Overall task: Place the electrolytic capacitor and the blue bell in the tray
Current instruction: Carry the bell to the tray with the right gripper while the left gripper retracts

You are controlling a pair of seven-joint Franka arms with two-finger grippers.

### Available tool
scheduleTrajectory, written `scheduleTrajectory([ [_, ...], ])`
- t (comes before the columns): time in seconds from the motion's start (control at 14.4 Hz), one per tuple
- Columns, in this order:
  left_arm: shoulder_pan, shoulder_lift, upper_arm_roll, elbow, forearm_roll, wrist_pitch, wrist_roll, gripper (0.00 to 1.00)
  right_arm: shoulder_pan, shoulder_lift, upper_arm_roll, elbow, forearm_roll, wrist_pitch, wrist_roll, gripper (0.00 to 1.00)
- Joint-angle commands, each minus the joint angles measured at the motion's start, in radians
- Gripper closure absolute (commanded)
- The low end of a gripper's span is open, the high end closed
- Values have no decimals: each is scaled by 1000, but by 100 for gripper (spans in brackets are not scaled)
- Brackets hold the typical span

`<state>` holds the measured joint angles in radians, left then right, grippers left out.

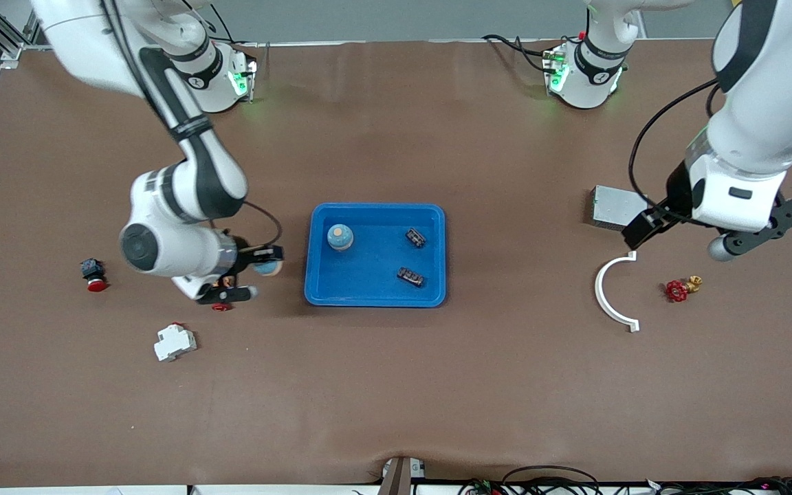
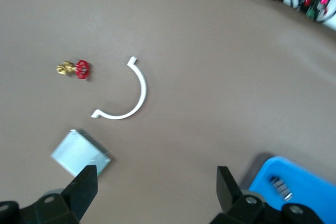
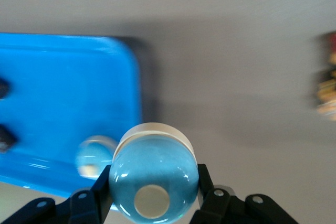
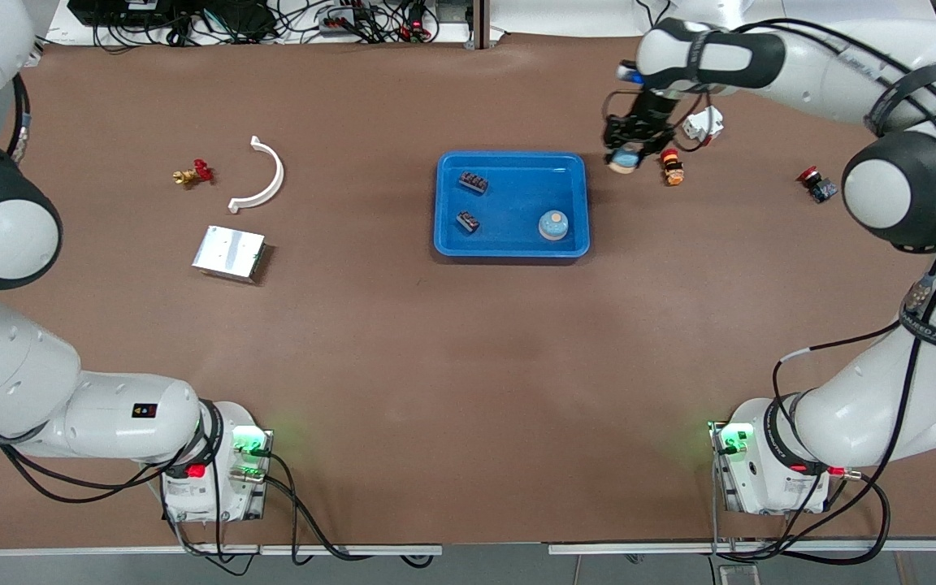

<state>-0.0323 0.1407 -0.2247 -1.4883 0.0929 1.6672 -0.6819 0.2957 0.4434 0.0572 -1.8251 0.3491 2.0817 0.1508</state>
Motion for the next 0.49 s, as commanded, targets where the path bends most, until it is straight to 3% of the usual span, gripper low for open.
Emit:
scheduleTrajectory([
  [0.0,2,-81,85,-43,-47,-52,158,0,146,-22,-49,-2,50,52,203,86],
  [0.21,-9,-128,156,-49,-84,-99,322,0,279,53,-101,93,54,70,347,86],
  [0.42,5,-165,174,-60,-94,-119,454,0,411,145,-229,170,54,73,360,85],
])
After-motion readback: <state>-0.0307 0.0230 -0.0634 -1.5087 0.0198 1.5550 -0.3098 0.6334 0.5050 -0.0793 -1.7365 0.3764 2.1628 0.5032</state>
